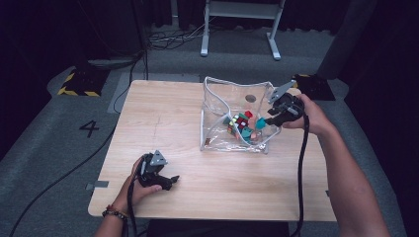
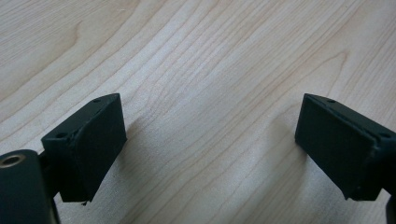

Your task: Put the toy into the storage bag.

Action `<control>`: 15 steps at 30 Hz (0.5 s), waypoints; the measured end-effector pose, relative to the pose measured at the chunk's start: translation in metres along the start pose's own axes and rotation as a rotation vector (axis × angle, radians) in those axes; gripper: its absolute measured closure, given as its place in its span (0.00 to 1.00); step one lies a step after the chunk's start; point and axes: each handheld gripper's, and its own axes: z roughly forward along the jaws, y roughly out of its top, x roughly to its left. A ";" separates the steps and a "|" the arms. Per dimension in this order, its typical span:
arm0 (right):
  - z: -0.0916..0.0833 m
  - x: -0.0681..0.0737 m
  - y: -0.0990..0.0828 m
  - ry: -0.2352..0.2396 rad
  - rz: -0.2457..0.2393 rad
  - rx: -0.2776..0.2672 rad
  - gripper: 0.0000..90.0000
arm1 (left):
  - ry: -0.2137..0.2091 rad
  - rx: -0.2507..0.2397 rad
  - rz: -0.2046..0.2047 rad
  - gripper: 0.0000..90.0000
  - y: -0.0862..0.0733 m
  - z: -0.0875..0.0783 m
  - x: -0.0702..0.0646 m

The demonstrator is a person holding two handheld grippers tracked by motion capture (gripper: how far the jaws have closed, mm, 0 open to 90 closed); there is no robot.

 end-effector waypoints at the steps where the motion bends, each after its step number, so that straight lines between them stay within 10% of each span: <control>1: 0.000 0.001 0.000 0.001 0.005 0.003 0.64 | -0.001 0.001 0.000 0.10 0.000 0.000 0.000; 15: 0.001 0.004 0.001 0.012 0.018 -0.039 0.60 | 0.000 0.000 0.000 0.10 0.000 0.000 0.000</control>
